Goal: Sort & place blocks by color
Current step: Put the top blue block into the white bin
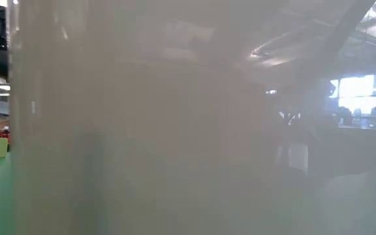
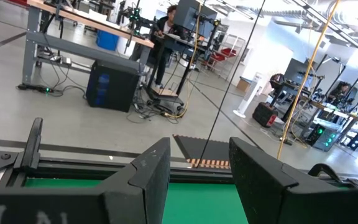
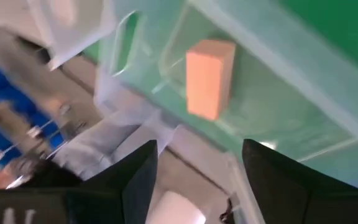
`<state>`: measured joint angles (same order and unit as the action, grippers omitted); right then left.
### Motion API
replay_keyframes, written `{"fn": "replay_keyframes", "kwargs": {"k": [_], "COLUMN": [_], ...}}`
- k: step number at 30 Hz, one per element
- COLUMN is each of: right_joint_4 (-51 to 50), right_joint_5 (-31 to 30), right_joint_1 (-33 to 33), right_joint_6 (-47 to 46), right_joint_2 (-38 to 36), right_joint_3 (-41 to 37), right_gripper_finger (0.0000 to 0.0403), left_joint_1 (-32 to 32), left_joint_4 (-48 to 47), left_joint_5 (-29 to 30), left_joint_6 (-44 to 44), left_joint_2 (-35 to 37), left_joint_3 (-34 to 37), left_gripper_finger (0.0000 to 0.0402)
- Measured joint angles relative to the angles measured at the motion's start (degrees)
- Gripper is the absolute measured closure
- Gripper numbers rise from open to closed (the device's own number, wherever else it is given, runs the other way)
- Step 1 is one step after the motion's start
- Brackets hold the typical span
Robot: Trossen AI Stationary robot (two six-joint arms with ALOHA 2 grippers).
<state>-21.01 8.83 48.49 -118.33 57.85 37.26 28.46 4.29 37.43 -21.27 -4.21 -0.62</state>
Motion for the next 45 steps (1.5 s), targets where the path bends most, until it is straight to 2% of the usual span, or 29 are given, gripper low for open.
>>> {"fn": "replay_keyframes", "kwargs": {"k": [5, 10, 16, 25, 30, 33, 38, 45], "right_joint_4": [14.88, 25.78, 26.88, 27.08, 27.09, 26.89, 25.95, 24.62], "right_joint_5": [-2.55, -12.32, -21.84, -28.61, -33.01, -34.96, -37.39, -37.35], "right_joint_1": [-0.04, -1.14, -5.81, -17.99, -25.80, -30.77, -39.86, -53.03], "right_joint_6": [6.54, 18.37, 37.19, 68.22, 80.64, 84.13, 84.59, 88.81], "right_joint_2": [-0.07, -0.07, -0.07, -0.10, -0.10, -0.10, -0.10, -0.12], "right_joint_3": [-0.01, -0.01, -0.01, -0.01, -0.01, -0.01, -0.01, 0.01], "right_gripper_finger": [0.0173, 0.0181, 0.0183, 0.0183, 0.0184, 0.0184, 0.0184, 0.0184], "left_joint_1": [-0.01, -0.01, -0.01, -0.01, -0.01, -0.01, -0.01, -0.01], "left_joint_4": [0.00, -0.02, -0.01, -0.02, -0.02, -0.02, -0.02, -0.02], "left_joint_5": [0.00, 0.00, -0.01, 0.00, 0.00, 0.00, 0.00, 0.00], "left_joint_6": [0.02, 0.02, 0.01, 0.02, 0.02, 0.00, 0.02, 0.02], "left_joint_2": [0.00, 0.01, 0.00, -0.01, 0.01, -0.01, -0.02, 0.00], "left_joint_3": [0.01, 0.01, 0.01, 0.00, 0.00, 0.00, 0.02, 0.00], "left_gripper_finger": [0.0238, 0.0238, 0.0238, 0.0238, 0.0238, 0.0238, 0.0238, 0.0238]}}
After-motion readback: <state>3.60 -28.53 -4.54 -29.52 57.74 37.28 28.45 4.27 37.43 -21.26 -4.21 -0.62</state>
